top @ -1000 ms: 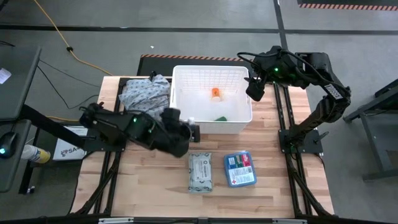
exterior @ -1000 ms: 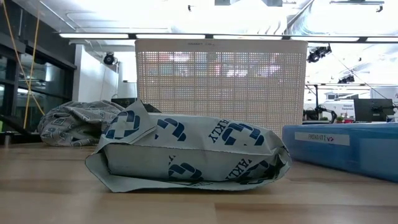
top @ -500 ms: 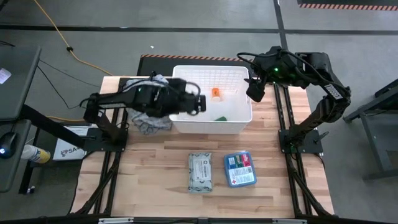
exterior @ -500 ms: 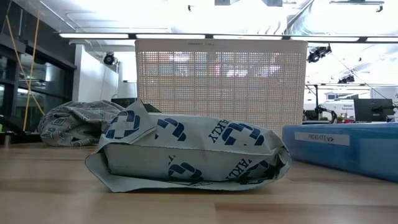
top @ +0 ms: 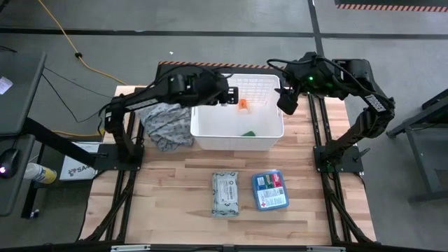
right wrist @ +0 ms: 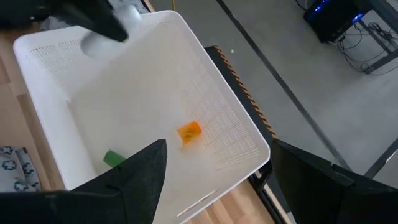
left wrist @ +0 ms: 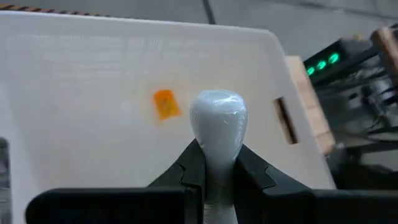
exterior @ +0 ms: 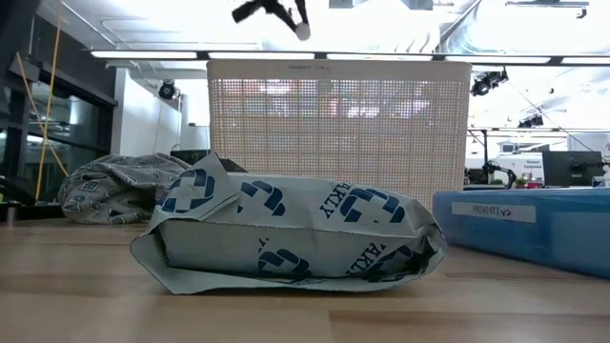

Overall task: Pick & place medical supplies in basket/bin
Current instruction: Put the white gauze in the white bin, then put the white mailer bag in the white bin

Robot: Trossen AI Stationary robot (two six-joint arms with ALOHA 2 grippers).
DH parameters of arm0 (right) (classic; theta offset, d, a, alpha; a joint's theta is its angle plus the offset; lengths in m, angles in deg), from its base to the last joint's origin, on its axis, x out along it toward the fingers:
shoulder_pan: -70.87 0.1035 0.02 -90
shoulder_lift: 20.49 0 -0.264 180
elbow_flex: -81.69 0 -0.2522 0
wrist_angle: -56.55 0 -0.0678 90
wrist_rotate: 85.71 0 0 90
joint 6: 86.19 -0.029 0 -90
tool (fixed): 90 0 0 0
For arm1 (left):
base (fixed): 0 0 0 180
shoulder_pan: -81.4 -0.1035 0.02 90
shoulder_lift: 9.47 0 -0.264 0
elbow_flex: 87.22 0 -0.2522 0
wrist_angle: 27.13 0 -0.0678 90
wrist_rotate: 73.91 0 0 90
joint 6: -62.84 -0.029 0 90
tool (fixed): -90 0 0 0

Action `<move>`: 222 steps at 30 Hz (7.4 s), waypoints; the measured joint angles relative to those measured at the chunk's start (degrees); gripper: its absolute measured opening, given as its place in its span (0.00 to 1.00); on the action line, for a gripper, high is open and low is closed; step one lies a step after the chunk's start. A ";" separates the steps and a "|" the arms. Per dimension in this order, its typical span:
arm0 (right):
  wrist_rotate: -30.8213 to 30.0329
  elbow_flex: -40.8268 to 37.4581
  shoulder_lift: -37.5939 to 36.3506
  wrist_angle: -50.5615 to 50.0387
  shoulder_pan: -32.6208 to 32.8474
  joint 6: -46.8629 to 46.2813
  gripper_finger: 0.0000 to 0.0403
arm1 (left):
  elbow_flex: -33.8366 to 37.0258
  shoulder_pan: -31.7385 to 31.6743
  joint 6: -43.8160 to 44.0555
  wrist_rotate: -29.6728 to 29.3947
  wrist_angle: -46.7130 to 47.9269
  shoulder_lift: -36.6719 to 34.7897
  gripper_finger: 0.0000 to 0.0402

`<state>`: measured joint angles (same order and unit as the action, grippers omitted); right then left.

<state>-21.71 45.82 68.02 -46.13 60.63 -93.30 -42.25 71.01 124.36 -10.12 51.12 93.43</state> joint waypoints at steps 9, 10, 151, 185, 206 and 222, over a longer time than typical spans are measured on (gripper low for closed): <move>-0.15 0.00 0.00 0.00 -0.01 -1.95 0.69 | -0.04 -7.27 -4.71 7.54 1.63 5.47 0.20; -0.20 0.00 0.00 0.00 -0.02 -1.93 0.69 | -0.06 -7.78 -4.74 8.11 2.13 5.88 0.20; 0.04 0.00 0.00 0.00 -0.02 -4.86 0.69 | 0.26 -15.48 -13.28 23.10 7.61 28.29 0.60; 2.45 0.01 -0.01 -0.02 0.02 -4.86 0.69 | 0.24 -14.21 -14.86 24.23 9.14 27.63 0.73; 2.60 0.00 0.00 -1.11 0.04 -6.39 0.69 | -4.41 -12.35 -19.92 22.63 7.55 27.61 0.73; 2.60 0.00 0.00 -1.09 0.15 -4.88 0.69 | -13.09 -10.49 -19.53 22.47 10.49 25.64 0.73</move>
<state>-19.11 45.82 68.02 -47.22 60.78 -98.18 -55.34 60.52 104.83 12.35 61.61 119.07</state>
